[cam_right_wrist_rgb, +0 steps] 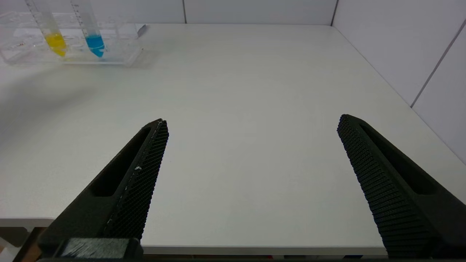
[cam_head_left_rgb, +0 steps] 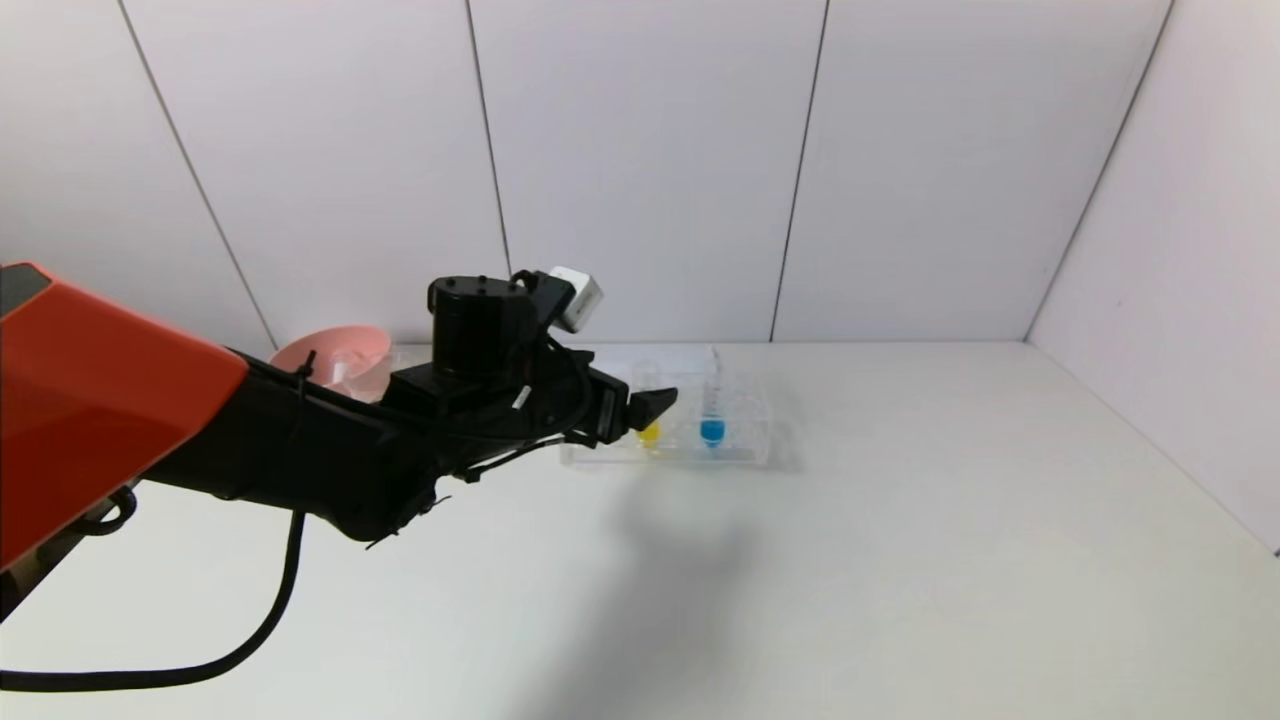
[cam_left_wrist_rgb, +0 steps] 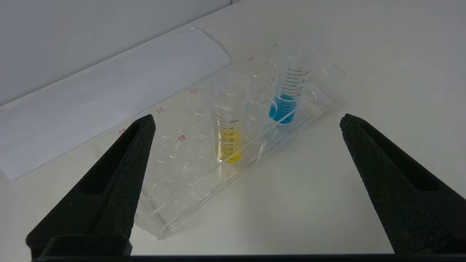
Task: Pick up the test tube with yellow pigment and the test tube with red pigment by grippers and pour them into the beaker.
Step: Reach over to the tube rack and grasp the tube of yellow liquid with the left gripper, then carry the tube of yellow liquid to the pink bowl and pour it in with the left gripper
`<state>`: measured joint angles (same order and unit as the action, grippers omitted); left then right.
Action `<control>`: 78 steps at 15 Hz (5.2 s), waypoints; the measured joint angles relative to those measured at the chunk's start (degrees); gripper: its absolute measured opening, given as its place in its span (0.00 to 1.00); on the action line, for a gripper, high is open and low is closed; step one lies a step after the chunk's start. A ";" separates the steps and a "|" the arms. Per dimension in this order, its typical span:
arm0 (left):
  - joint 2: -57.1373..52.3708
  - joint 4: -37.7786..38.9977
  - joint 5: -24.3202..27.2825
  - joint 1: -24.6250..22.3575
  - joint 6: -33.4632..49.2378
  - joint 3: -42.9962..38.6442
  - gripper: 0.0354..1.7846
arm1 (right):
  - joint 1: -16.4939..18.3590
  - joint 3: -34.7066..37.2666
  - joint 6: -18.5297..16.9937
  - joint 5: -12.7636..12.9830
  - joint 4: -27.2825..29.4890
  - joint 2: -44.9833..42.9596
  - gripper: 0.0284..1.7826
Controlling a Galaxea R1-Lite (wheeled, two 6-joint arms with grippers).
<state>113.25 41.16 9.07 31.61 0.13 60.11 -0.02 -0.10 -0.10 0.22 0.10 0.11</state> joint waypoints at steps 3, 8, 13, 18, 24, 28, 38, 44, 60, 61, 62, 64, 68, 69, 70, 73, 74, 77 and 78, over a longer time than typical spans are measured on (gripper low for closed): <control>3.51 -0.37 -5.00 1.60 1.65 3.61 0.99 | -0.02 0.00 0.02 0.00 0.00 0.00 0.95; 7.81 -1.39 -13.73 3.47 2.06 8.02 0.99 | -0.02 0.00 0.00 0.02 0.00 0.00 0.95; 11.25 -1.28 -20.99 5.16 2.06 11.47 0.99 | -0.02 0.00 0.00 0.02 0.00 0.00 0.95; 13.46 -0.50 -23.45 5.68 2.50 12.92 0.99 | -0.02 0.00 0.00 0.00 0.00 0.00 0.95; 14.42 -0.23 -26.51 6.75 5.62 13.92 0.99 | 0.00 0.00 0.00 0.00 0.00 0.00 0.95; 14.73 -0.21 -27.81 6.95 6.14 14.38 0.99 | 0.00 0.00 0.00 0.00 0.00 0.00 0.95; 16.79 -0.21 -30.12 7.36 7.19 15.93 0.99 | -0.02 0.00 0.00 0.02 0.00 0.00 0.95; 17.74 1.93 -29.96 7.50 7.13 16.02 0.97 | -0.02 0.00 0.00 0.00 0.00 0.00 0.95; 17.87 2.19 -29.85 7.67 6.67 15.85 0.25 | -0.02 0.02 0.00 0.00 0.00 0.00 0.95; 17.74 2.19 -29.90 7.67 6.64 15.80 0.25 | -0.02 0.02 0.00 0.02 0.00 0.00 0.95; 17.54 2.26 -29.90 7.67 6.53 15.76 0.25 | -0.02 0.02 0.00 0.00 0.00 0.00 0.95; 17.07 2.30 -29.93 7.67 6.40 15.63 0.25 | -0.02 0.02 0.00 0.00 0.00 0.00 0.95; 16.37 2.50 -30.04 7.67 6.21 15.46 0.25 | 0.00 0.00 0.00 0.00 0.00 0.00 0.95; 16.24 3.27 -30.04 7.67 5.97 15.41 0.25 | -0.02 0.00 0.00 0.00 0.00 0.00 0.95; 16.02 4.02 -30.04 7.67 5.49 15.32 0.25 | -0.02 0.00 0.00 0.02 0.00 0.00 0.95; 15.08 3.99 -30.01 7.67 4.49 15.30 0.25 | -0.02 0.00 0.02 0.02 0.00 0.00 0.95; 14.68 3.99 -30.06 7.69 3.55 15.36 0.25 | -0.02 0.00 0.02 0.02 0.00 0.00 0.95; 13.54 3.94 -30.15 7.66 2.26 15.58 0.25 | -0.02 0.00 0.00 0.00 0.00 0.00 0.95; 13.26 3.94 -30.18 7.56 2.12 15.68 0.25 | -0.02 0.00 0.00 0.02 0.00 0.00 0.95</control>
<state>126.51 45.09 -21.11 39.17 2.26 75.79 -0.05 -0.10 -0.10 0.24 0.10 0.11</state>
